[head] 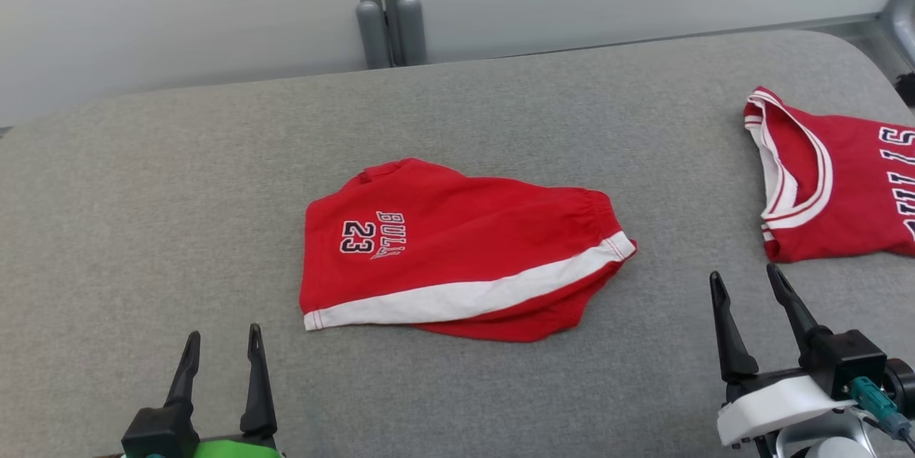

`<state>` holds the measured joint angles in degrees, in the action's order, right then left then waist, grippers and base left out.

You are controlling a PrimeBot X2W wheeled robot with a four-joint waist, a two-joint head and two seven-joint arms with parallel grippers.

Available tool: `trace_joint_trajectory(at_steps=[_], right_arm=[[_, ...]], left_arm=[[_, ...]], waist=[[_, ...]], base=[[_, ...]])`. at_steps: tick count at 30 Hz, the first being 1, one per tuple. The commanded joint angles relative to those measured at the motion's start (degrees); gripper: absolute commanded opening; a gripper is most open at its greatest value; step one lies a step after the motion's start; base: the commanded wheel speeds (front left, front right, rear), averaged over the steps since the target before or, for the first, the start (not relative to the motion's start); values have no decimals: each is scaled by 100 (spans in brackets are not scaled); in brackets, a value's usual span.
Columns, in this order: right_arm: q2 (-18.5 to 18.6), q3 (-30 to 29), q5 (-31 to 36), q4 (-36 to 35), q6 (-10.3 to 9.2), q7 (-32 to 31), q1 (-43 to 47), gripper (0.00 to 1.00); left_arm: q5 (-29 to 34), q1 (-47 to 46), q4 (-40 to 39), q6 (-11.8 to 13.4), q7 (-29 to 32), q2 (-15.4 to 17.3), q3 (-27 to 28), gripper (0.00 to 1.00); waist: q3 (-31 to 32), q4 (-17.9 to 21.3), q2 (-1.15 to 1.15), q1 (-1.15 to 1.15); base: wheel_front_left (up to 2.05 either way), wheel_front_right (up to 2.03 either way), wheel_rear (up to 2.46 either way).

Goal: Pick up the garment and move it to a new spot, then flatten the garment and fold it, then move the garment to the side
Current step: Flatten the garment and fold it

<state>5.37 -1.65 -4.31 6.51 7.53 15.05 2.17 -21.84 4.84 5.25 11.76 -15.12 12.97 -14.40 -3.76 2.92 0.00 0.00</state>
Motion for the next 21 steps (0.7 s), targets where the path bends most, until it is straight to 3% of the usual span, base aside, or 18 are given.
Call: trace_joint_trajectory(at_steps=[1, 5, 13, 21], right_arm=[[11, -29, 41, 47, -9, 16, 118, 100], [-15, -45, 64, 167, -9, 16, 207, 100], [-91, 4, 52, 242, -9, 16, 254, 100], [-107, 246, 7, 309, -9, 16, 127, 100]], left_arm=[[114, 167, -45, -173, 1, -135, 174, 100], [462, 503, -25, -595, 0, -451, 684, 100], [930, 715, -19, -1170, 0, -892, 1387, 100], [1121, 543, -45, -1433, 0, -993, 1669, 100]], waist=[[237, -379, 0, 0], [325, -487, 0, 0], [409, -579, 0, 0], [381, -495, 0, 0]], base=[[0, 0, 0], [0, 0, 0], [0, 0, 0], [0, 0, 0]])
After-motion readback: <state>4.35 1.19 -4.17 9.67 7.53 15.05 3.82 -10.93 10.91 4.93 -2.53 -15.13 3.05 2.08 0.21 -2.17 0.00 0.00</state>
